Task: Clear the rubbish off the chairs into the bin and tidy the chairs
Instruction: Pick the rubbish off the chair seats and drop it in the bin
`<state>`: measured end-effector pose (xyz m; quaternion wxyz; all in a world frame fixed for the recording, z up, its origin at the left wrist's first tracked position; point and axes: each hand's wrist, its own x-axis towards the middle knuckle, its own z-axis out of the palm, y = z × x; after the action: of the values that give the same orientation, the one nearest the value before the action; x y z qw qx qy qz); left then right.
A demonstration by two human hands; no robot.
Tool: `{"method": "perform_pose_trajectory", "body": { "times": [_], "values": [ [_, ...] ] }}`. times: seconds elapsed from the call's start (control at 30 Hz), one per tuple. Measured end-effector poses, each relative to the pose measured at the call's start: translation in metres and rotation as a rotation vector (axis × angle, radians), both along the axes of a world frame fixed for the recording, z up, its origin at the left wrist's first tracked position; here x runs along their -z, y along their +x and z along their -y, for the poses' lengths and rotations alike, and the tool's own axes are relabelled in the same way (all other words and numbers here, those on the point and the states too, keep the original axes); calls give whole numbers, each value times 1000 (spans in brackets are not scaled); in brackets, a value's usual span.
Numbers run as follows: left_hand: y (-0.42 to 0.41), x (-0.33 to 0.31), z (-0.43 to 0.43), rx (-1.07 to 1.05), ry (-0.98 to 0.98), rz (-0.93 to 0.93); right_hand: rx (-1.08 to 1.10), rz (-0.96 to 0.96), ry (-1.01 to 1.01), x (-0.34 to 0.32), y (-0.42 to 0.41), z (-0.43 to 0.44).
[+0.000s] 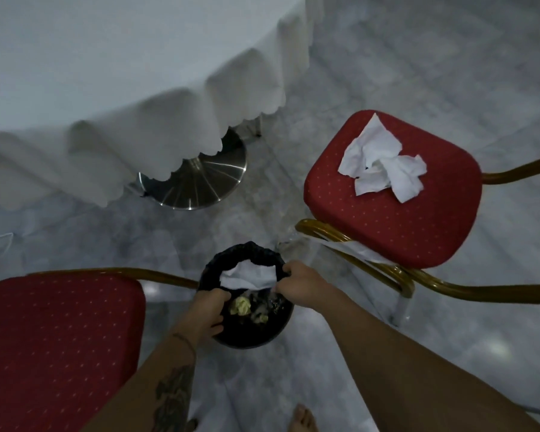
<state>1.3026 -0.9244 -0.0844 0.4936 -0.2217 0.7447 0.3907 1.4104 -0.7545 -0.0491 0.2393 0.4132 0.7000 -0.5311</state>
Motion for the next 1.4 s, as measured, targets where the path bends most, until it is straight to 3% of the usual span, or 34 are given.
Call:
{"method": "perform_pose_trajectory", "body": {
  "times": [0.27, 0.53, 0.73, 0.9, 1.0, 1.1, 1.3, 1.4],
  "values": [
    [-27, -123, -9, 167, 116, -174, 231, -218, 93, -128, -6, -36],
    [-3, -312, -6, 368, 311, -278, 551, -436, 213, -333, 68, -68],
    [39, -383, -9, 485, 418, -365, 526, -492, 408, -422, 145, -67],
    [69, -391, -42, 589, 445, -262, 280, -315, 590, -418, 193, -80],
    [77, -386, -71, 697, 414, -272, 130, -228, 619, -395, 212, -98],
    [75, -369, -124, 668, 399, -293, -27, -151, 616, -355, 214, -135],
    [62, -304, -259, 858, 321, -685, -371, -21, 626, -241, 180, -235],
    [40, -252, -319, 1065, 195, -867, -497, -3, 686, -192, 150, -285]
  ]
}}
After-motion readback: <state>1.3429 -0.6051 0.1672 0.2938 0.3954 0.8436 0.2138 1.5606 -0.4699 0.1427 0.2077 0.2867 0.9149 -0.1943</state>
